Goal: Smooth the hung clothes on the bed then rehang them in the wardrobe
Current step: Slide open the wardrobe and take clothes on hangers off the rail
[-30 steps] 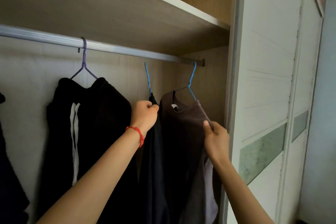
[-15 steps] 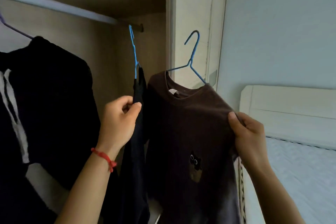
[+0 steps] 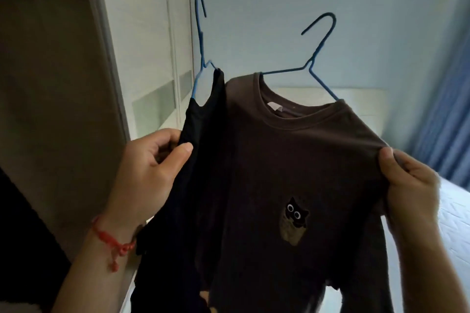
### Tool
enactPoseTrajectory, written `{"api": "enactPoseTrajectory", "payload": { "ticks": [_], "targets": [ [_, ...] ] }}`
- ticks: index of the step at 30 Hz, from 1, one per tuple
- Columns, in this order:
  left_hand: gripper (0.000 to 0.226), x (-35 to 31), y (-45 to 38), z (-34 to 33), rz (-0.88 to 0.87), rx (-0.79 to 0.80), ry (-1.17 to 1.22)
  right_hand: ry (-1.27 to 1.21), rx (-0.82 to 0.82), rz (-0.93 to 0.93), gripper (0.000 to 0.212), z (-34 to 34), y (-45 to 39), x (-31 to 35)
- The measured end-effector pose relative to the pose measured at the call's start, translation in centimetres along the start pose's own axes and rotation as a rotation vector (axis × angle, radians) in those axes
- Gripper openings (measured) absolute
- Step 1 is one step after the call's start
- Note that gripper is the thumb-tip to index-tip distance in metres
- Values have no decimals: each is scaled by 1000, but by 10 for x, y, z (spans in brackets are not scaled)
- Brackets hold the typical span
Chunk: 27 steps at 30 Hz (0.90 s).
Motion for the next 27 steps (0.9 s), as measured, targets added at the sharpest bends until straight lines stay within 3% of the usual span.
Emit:
{"api": "enactPoseTrajectory", "payload": {
  "ticks": [9, 13, 21, 24, 27],
  "targets": [
    [26, 27, 31, -134, 124, 176, 256, 263, -282, -32, 34, 94, 35, -43],
    [15, 31, 54, -194, 107, 344, 260, 393, -405, -133, 28, 126, 67, -89],
    [17, 61, 121, -322, 206, 625, 338, 482, -631, -471, 20, 177, 126, -221],
    [19, 86, 164, -372, 295, 739, 315, 546, -642, -653, 33, 184, 147, -273],
    [18, 110, 218, -418, 378, 871, 266, 586, -576, -869, 32, 182, 174, -319]
  ]
}}
Point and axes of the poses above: each hand's wrist, its own y-axis away from the middle knuckle, its own z-axis out of the back of the hand, x = y × z, the point moved 10 cm from there along -y, towards the middle knuckle, and after that the axes turned 8 degrees about -z, right-handed, at the moved point
